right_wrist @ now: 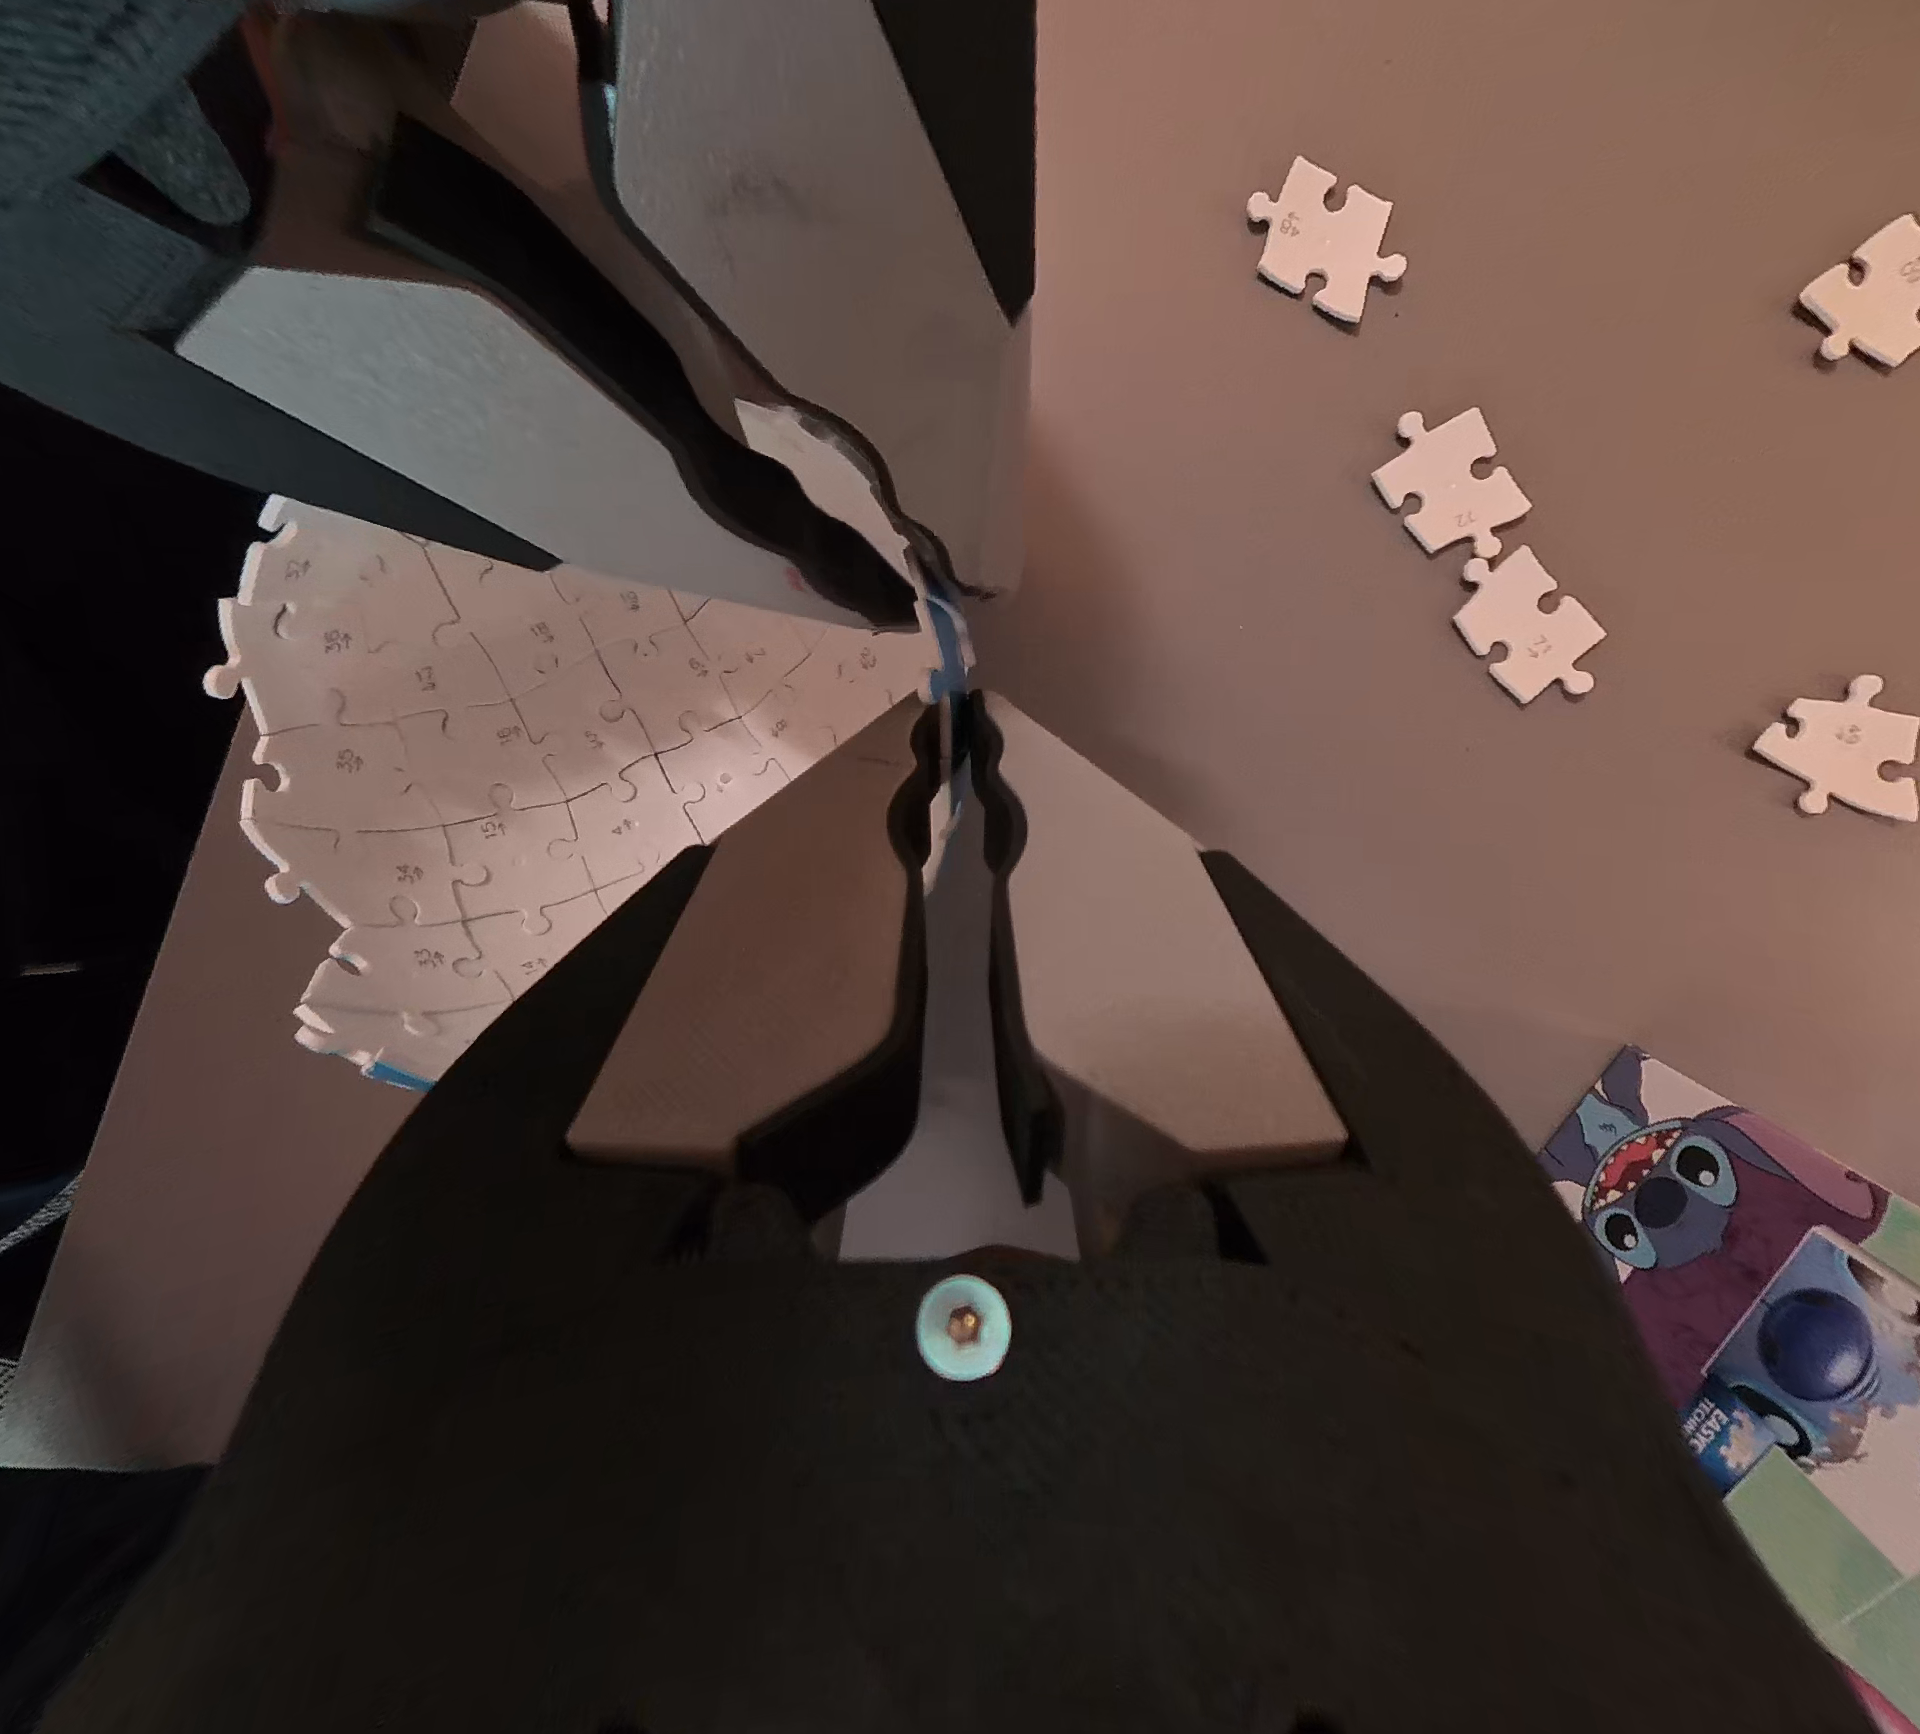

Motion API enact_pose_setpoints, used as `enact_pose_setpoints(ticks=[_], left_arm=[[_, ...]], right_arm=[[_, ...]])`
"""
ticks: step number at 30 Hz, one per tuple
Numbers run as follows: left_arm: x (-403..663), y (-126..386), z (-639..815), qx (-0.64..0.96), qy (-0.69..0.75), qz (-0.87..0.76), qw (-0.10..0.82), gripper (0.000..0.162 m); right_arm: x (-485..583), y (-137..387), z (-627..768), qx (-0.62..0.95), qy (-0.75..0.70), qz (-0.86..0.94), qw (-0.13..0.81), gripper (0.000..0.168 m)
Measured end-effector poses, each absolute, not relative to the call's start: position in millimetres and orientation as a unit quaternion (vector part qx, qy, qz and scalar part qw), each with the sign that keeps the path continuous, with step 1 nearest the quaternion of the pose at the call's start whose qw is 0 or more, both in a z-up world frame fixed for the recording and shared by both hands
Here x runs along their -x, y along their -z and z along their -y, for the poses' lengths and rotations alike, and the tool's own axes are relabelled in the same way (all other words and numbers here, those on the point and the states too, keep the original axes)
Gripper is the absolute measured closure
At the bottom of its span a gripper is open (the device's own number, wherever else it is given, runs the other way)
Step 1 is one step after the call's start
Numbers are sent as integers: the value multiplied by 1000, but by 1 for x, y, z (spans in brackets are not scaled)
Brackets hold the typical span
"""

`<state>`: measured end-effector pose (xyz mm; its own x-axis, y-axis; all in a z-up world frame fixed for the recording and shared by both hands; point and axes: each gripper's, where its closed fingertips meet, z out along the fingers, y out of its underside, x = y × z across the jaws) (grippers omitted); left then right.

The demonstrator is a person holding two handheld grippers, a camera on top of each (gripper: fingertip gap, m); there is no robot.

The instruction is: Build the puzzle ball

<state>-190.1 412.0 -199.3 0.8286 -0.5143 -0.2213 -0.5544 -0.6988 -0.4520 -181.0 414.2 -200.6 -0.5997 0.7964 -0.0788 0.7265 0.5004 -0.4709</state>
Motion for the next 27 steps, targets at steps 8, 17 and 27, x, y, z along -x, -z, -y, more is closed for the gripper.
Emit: enact_pose_setpoints(ticks=[8,17,27], left_arm=[[183,199,-416,919,-17,-292,265,154],[181,199,-417,919,-9,-284,275,159],[182,196,-417,920,-5,-269,286,160]], right_arm=[[180,200,-413,441,-247,861,66,167],[177,191,-415,439,-255,859,69,165],[178,192,-415,438,-257,859,72,161]])
